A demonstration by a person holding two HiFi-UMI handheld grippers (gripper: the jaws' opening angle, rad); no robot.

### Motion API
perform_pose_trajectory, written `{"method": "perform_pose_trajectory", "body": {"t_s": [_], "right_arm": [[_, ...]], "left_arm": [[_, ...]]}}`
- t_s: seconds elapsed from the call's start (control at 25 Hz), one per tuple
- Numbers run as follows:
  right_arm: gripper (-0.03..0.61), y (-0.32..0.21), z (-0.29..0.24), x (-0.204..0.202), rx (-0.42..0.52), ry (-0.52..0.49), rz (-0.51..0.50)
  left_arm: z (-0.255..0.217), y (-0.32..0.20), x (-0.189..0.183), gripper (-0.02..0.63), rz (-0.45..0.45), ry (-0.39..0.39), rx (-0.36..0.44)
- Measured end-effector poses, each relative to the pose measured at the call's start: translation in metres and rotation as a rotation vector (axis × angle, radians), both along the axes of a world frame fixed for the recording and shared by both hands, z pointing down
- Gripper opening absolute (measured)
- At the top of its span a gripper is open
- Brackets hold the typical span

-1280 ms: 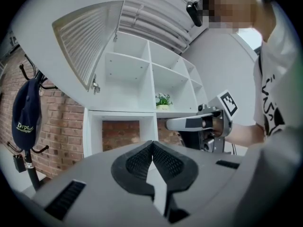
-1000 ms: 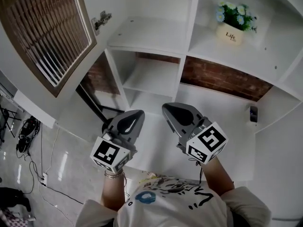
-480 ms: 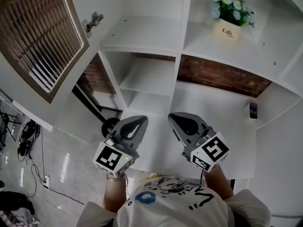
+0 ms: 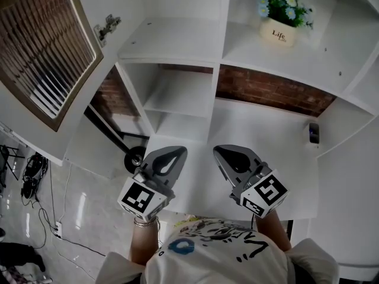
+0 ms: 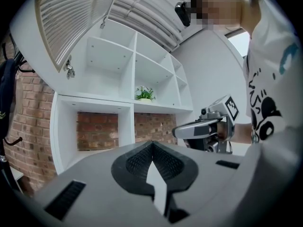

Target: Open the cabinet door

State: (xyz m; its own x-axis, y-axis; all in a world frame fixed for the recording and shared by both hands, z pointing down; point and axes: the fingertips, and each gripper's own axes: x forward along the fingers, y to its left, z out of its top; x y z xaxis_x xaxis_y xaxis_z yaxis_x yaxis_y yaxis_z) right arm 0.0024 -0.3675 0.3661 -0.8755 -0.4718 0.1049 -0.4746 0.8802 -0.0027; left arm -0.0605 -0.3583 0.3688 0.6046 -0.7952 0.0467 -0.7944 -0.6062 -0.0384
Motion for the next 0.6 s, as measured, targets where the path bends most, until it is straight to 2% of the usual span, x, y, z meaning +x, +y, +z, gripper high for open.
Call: {"method": "perform_pose_trajectory", "body": {"t_s": [0.32, 0.6], "right_arm": [[0.026, 0.0001, 0.0026, 0.0106, -0.002, 0.012, 0.028], [0.026, 0.006, 0.0026, 0.0079, -0.022, -0.012, 0.013]], "left_arm": [[0.0019, 0.0027, 0.0063, 0.014, 0.014, 0.002, 0.002], [0.0009, 0.0086, 0.0101, 0.014, 0.026, -0.002, -0.001]]}}
